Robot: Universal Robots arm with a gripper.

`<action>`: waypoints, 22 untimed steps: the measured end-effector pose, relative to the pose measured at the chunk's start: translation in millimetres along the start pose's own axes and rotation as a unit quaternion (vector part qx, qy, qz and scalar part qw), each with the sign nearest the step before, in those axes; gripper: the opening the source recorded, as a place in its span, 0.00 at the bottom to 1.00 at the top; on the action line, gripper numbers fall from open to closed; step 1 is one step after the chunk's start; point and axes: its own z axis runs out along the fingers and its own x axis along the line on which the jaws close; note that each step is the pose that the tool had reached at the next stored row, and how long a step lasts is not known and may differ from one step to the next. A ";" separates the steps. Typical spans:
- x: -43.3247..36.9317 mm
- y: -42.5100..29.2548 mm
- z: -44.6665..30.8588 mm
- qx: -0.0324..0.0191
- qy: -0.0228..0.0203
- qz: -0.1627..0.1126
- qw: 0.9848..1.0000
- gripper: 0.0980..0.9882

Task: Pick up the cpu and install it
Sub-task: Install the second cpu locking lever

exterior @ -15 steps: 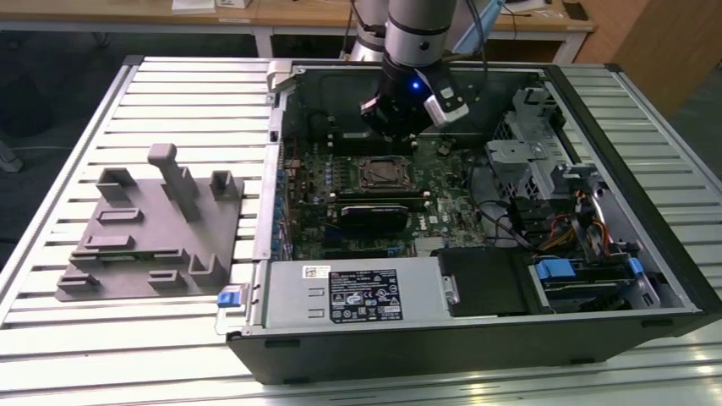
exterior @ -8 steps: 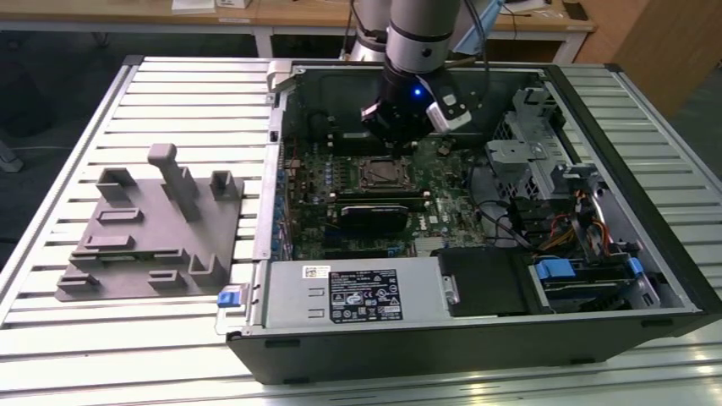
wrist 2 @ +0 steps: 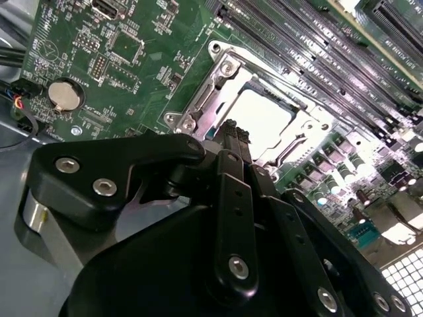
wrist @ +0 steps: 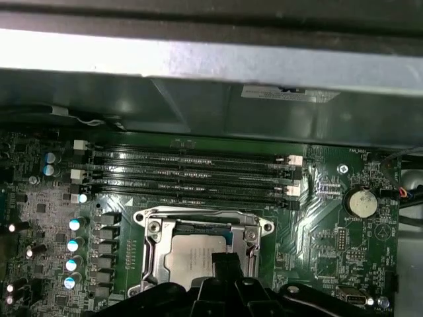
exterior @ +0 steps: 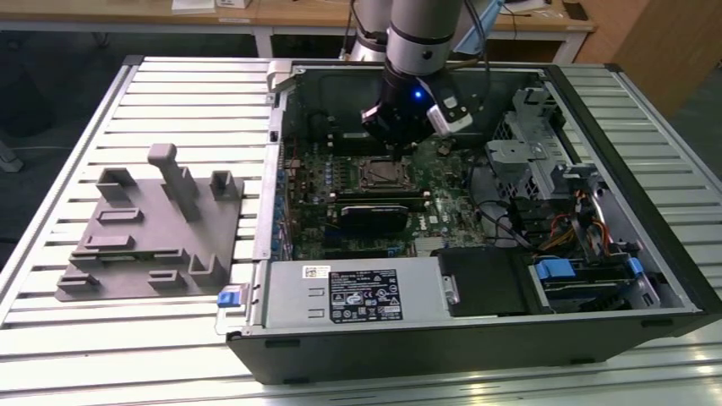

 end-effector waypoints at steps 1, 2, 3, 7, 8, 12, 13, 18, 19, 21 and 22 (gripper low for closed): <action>0.0 -0.6 0.0 0.000 0.000 0.000 1.000 0.01; 0.1 -1.2 0.0 0.000 0.000 0.000 1.000 0.01; 0.1 -1.8 -0.1 0.000 0.000 0.000 1.000 0.01; 0.2 -3.2 -0.2 0.000 0.000 0.000 1.000 0.01; 0.2 -3.4 -0.6 0.000 0.000 0.000 1.000 0.01; 0.3 -3.8 -6.5 0.000 0.000 0.000 1.000 0.01; 0.3 -3.8 -8.2 0.000 0.001 0.000 1.000 0.01; 0.4 -4.5 -14.6 0.000 0.001 0.000 1.000 0.01; 0.5 -5.5 -14.7 0.000 0.001 0.000 1.000 0.01; 0.6 -8.0 -14.9 0.000 0.001 0.000 1.000 0.01; 0.7 -9.6 -15.0 0.000 0.001 0.000 1.000 0.01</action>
